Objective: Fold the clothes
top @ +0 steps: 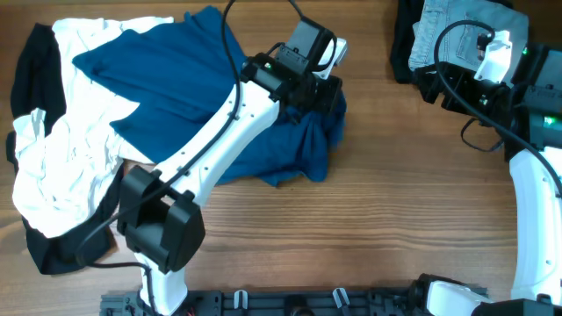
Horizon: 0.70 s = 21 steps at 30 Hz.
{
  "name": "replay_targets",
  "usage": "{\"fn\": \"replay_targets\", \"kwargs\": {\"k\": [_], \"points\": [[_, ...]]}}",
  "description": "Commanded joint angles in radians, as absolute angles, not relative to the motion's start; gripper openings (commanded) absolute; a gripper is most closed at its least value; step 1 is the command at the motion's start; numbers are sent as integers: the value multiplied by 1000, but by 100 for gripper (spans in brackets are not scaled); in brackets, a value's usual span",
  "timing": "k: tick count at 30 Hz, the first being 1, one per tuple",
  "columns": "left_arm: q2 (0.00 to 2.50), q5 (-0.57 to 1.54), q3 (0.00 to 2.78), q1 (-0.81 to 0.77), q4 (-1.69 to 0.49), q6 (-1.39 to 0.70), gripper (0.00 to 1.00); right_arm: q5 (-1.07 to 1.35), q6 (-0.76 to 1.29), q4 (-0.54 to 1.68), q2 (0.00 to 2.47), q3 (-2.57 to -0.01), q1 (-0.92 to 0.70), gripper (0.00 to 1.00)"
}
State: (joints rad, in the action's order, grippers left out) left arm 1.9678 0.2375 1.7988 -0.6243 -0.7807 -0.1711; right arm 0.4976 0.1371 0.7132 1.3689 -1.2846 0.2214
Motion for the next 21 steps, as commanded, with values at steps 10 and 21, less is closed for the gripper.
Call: {"fn": "replay_targets", "kwargs": {"k": [10, 21], "points": [[1951, 241, 2294, -125, -1466, -29, 100, 485, 97, 880, 1422, -1288, 47, 99], [1964, 211, 2288, 86, -1642, -29, 100, 379, 258, 577, 1555, -965, -375, 100]]}}
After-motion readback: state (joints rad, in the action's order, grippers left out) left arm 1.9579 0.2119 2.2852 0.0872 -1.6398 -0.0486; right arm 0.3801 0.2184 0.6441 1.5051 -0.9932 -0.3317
